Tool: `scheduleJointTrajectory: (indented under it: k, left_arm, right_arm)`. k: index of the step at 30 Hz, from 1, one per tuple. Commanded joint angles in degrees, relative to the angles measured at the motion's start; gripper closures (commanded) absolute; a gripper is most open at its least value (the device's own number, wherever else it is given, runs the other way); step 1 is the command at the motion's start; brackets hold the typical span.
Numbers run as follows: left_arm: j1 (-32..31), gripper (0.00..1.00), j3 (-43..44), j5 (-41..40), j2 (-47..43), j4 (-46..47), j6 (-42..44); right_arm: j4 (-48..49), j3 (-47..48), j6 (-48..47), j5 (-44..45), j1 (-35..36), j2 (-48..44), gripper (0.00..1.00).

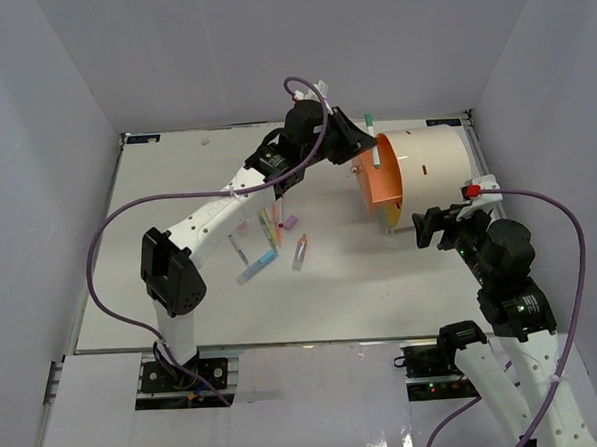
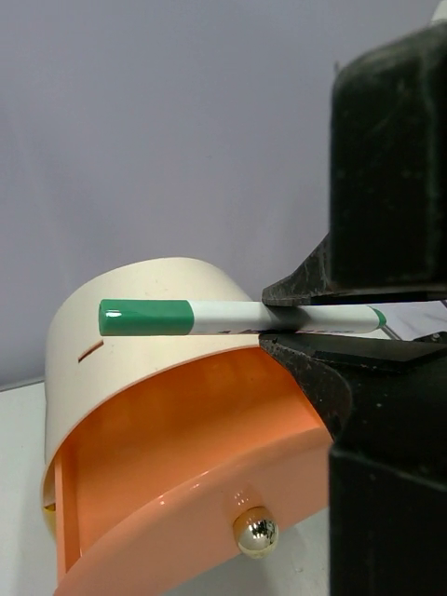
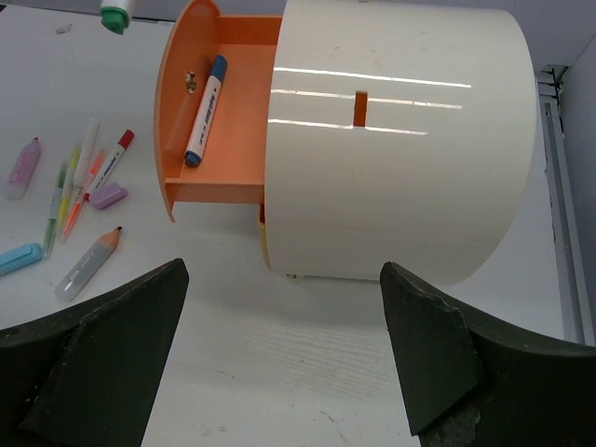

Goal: Sort the stationery into containers
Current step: Place the pen in the drawer, then pick up the pen from the center of the board.

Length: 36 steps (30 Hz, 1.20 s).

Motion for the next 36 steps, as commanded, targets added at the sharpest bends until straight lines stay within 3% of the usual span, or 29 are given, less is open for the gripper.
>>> scheduleJointTrajectory:
  k: [1, 12, 18, 23, 28, 36]
  left_arm:
    - [-0.6, 0.8, 2.3, -2.9, -0.4, 1.6, -1.4]
    - [-0.8, 0.46, 1.3, -3.7, 1.6, 1.6, -1.1]
    - [-0.8, 0.43, 0.8, -4.1, -0.5, 0.3, 2.3]
    - [0.3, 0.4, -0.6, -13.7, -5.1, -8.4, 10.4]
    - [4.7, 0.38, -11.1, -23.3, -13.1, -13.9, 18.1]
    - [15.6, 0.4, -24.6, -19.0, -16.9, -16.6, 20.7]
  right_arm:
    - [1.4, -0.2, -0.7, 0.2, 0.5, -0.7, 0.1]
    - [1.4, -1.1, -2.6, 0.7, 0.6, -1.8, 0.1]
    - [1.6, -1.4, -2.8, 0.8, 0.7, -2.0, 0.1]
    - [1.8, -1.5, -3.0, 1.0, 0.8, -1.8, 0.1]
    - [1.9, -1.2, -3.3, 1.3, 1.1, -1.5, 0.1]
    - [1.6, 0.4, -3.3, 0.8, 1.2, 0.0, 0.1]
